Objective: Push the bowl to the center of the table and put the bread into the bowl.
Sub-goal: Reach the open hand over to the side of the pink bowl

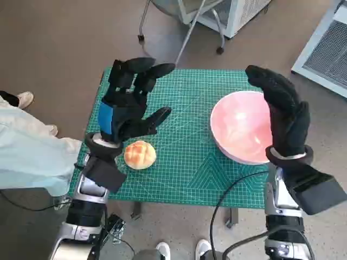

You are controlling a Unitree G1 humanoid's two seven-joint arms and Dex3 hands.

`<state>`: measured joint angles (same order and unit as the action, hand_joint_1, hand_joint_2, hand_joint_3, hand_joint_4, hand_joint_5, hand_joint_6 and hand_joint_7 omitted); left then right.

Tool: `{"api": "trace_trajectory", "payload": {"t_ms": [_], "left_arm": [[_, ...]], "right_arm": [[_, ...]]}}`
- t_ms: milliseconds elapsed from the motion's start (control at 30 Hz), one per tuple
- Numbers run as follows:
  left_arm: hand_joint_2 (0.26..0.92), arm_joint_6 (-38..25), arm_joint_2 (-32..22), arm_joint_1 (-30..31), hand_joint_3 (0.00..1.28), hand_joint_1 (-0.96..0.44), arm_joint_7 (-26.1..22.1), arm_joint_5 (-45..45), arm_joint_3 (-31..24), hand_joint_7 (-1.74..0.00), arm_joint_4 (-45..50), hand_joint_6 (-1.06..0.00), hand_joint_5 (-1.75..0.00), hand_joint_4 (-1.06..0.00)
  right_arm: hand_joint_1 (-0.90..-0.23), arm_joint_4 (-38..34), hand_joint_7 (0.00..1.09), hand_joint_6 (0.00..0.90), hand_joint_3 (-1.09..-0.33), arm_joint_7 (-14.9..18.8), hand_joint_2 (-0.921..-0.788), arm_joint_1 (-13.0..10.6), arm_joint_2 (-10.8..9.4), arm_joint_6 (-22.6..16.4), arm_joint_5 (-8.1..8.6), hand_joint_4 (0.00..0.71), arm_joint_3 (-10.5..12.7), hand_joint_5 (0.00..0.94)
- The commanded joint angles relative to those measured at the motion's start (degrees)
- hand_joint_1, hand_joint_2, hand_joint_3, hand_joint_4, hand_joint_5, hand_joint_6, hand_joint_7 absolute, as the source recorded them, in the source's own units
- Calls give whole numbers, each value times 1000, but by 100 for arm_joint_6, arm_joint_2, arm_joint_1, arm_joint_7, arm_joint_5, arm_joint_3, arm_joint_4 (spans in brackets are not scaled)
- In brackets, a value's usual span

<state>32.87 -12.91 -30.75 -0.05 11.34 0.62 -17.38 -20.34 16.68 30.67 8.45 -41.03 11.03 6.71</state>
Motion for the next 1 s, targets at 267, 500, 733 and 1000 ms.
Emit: {"api": "trace_trajectory", "payload": {"t_ms": [267, 500, 733, 1000], "left_arm": [[735, 22, -4, 21, 451, -71, 69, 12, -32, -1055, -35, -120, -852, -113], [737, -4, -20, 50, 447, -67, 73, 31, -40, -1058, 33, -132, -854, -116], [740, 8, -55, 54, 440, -77, 88, 56, -63, -1051, 17, -135, -850, -117], [746, -20, -77, 80, 431, -69, 123, 112, -83, -1040, 41, -141, -837, -123]], "right_arm": [[-582, -114, 782, 15, -749, -50, -921, -60, -50, 78, -18, 365, 14, 1], [-584, -118, 782, 17, -748, -45, -921, -65, -46, 70, -18, 365, 15, 1], [-588, -140, 779, 18, -745, 30, -921, -69, 54, 58, 93, 365, 101, 1], [-594, -358, 772, 10, -748, 142, -921, -18, 369, 5, 418, 345, 496, 0]]}}
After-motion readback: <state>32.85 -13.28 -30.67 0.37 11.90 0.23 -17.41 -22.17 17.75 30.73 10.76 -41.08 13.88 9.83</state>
